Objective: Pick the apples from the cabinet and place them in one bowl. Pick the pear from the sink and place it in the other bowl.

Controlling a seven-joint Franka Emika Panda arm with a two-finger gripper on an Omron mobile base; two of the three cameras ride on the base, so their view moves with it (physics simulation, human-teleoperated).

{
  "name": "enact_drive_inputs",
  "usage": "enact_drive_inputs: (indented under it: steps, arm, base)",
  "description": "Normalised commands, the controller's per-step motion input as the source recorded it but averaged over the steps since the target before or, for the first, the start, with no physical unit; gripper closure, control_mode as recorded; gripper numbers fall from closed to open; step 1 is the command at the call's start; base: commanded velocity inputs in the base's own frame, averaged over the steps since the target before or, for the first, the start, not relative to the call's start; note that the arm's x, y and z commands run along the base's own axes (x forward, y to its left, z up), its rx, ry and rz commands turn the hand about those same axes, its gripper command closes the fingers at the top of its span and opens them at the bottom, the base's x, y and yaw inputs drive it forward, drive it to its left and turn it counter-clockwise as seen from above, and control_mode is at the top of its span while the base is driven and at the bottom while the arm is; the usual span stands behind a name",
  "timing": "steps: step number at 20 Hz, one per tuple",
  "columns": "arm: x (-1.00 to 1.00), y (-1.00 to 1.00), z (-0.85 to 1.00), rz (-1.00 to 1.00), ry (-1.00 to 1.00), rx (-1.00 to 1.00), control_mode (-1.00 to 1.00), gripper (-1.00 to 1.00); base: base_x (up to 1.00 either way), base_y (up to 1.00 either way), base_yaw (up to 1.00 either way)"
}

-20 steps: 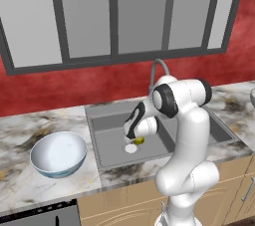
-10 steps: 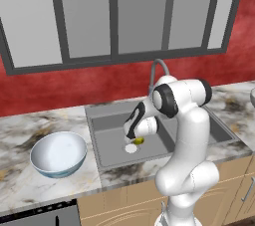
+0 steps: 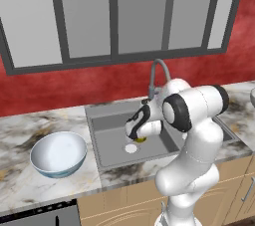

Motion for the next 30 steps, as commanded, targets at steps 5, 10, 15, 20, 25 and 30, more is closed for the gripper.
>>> enact_drive_inputs:
  steps: [5, 10, 15, 20, 25, 30]
  arm:
    - [-0.39, 0.06, 0.86, 0.00, -0.02, 0.00, -1.00, 1.00]
    - [-0.14, 0.01, 0.93, 0.00, 0.00, 0.00, -1.00, 1.00]
    - [-0.10, 0.02, 0.81, 0.00, 0.00, 0.00, -1.00, 1.00]
    - [-0.49, 0.11, 0.73, 0.00, 0.00, 0.00, -1.00, 1.00]
    - [-0.67, 0.21, 0.52, 0.02, 0.04, 0.00, -1.00, 1.00]
    - [-0.72, 0.23, 0.53, 0.09, 0.09, 0.02, -1.00, 1.00]
  base:
    - [0.00, 0.00, 0.00]
    - [0.00, 0.00, 0.00]
    - [0.00, 0.00, 0.00]
    - [0.00, 0.00, 0.00]
    - [0.00, 0.00, 0.00]
    - [0.00, 0.00, 0.00]
